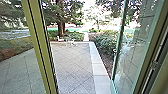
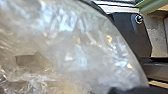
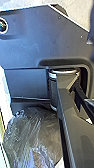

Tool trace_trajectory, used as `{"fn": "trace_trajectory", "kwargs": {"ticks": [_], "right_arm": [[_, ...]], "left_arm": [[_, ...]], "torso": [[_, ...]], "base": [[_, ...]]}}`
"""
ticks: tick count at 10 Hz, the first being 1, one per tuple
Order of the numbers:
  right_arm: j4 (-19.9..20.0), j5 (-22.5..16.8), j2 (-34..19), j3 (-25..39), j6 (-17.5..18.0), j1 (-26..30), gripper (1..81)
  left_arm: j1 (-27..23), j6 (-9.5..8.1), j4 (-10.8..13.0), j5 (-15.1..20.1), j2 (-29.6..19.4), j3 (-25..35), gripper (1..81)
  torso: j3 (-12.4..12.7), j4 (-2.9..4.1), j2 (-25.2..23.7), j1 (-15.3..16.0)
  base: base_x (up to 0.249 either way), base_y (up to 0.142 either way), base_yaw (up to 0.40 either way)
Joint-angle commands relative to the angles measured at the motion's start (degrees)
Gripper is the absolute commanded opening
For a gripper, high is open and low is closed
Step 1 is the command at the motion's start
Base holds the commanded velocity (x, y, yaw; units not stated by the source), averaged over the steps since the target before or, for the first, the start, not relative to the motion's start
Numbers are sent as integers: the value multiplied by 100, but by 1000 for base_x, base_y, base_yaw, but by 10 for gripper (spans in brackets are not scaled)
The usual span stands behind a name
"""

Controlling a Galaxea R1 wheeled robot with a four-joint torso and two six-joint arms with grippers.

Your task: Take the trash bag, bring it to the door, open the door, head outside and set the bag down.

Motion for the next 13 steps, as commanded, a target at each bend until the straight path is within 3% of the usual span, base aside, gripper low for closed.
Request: {"fn": "trace_trajectory", "kwargs": {"ticks": [1, 10, 13], "right_arm": [[-55, -347, 122, 53, -58, 252, 811], [-55, -347, 131, 27, -58, 234, 811], [-55, -347, 131, 27, -58, 234, 811]], "left_arm": [[-280, 39, 62, 342, -6, 29, 10], [-280, 39, 107, 334, 3, 29, 10], [-280, 39, 98, 334, 3, 29, 10]], "torso": [[0, 0, 0, 0], [0, 0, 0, 0], [0, 0, 0, 0]], "base": [[0, -107, 0], [0, -102, 0], [0, -24, 0]]}}
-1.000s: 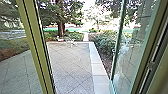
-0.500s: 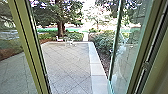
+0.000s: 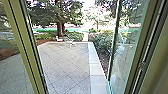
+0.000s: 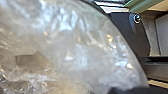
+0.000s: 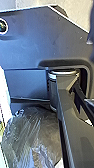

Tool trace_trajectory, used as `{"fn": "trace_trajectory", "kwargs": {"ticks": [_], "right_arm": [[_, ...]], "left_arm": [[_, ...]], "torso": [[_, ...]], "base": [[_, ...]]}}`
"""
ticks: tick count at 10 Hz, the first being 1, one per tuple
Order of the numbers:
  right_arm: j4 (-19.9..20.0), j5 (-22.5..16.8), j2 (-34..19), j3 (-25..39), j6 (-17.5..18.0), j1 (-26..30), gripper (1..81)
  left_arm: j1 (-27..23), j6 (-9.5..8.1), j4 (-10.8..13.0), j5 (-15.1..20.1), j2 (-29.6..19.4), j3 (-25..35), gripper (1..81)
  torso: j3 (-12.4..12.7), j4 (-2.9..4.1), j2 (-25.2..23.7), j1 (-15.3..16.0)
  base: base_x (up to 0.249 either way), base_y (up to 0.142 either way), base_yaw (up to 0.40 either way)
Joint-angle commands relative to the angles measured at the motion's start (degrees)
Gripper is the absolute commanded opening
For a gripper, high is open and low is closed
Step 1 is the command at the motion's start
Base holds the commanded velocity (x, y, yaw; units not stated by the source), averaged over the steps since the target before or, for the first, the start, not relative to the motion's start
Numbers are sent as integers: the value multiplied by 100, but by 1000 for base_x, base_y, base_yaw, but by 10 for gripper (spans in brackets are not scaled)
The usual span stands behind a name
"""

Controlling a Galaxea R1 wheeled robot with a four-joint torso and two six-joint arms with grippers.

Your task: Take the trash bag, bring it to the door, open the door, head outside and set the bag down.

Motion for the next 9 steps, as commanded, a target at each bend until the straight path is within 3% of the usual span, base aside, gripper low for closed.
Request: {"fn": "trace_trajectory", "kwargs": {"ticks": [1, 9], "right_arm": [[-57, -349, 114, 66, -60, 248, 811], [-40, -270, 131, 66, -52, 230, 811]], "left_arm": [[-280, 39, 46, 339, -29, 24, 10], [-289, 30, 37, 321, -2, 24, 10]], "torso": [[0, 0, 0, 0], [0, 0, 0, 0]], "base": [[0, 0, 0], [0, 0, 0]]}}
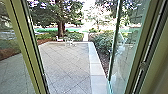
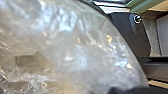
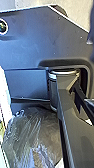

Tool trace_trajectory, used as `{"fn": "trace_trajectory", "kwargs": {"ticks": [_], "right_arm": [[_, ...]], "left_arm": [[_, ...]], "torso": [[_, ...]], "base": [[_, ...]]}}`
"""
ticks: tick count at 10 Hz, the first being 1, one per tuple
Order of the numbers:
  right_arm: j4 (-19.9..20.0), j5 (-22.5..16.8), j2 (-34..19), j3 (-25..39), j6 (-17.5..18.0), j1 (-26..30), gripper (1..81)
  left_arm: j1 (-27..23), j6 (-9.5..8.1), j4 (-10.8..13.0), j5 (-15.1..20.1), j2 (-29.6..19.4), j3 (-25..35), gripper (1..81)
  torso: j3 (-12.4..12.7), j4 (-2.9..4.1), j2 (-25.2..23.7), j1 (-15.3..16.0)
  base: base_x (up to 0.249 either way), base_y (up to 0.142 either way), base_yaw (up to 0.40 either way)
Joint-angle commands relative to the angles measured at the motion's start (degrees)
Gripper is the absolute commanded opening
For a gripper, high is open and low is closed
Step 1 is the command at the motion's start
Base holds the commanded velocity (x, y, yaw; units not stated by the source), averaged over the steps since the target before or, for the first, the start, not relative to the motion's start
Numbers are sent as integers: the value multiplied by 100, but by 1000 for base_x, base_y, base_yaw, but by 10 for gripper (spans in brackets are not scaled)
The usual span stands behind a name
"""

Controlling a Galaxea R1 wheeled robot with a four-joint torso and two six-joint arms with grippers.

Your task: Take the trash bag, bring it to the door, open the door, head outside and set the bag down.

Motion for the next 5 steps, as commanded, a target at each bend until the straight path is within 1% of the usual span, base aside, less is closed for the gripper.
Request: {"fn": "trace_trajectory", "kwargs": {"ticks": [1, 5], "right_arm": [[-49, -328, 121, 82, -52, 228, 811], [-40, -328, 113, 82, -52, 211, 811]], "left_arm": [[-289, 33, 34, 319, -3, 29, 10], [-289, 24, 26, 319, -3, 20, 10]], "torso": [[0, 0, 0, 0], [0, 0, 0, 0]], "base": [[0, 0, 0], [0, 0, 0]]}}
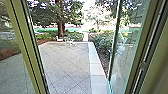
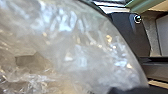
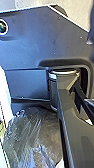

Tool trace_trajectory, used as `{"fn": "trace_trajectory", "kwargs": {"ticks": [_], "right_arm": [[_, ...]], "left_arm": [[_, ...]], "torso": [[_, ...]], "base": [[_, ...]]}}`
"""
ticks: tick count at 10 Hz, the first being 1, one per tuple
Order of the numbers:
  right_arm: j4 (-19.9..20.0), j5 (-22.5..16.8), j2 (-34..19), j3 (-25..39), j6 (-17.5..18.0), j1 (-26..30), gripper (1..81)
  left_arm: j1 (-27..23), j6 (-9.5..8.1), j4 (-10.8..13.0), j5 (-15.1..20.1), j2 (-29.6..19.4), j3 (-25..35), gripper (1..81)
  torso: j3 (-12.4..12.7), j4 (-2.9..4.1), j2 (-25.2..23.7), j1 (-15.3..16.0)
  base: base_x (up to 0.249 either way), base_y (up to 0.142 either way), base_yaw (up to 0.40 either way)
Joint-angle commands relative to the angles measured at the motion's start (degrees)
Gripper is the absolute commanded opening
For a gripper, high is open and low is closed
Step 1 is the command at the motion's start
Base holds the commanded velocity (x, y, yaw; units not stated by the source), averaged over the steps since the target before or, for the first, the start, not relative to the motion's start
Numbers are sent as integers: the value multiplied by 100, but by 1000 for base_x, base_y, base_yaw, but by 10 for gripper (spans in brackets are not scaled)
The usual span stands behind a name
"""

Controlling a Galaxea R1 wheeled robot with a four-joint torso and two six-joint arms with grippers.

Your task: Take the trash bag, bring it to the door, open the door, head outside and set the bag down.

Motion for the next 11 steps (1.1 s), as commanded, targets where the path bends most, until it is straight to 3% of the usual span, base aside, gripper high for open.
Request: {"fn": "trace_trajectory", "kwargs": {"ticks": [1, 11], "right_arm": [[-48, -345, 121, 82, -54, 234, 811], [-66, -345, 130, 82, -54, 226, 811]], "left_arm": [[-289, 24, 26, 316, 5, 20, 10], [-289, 24, 26, 316, 5, 20, 10]], "torso": [[0, 0, 0, 0], [2, 0, -6, -13]], "base": [[66, 0, 0], [81, 0, 0]]}}
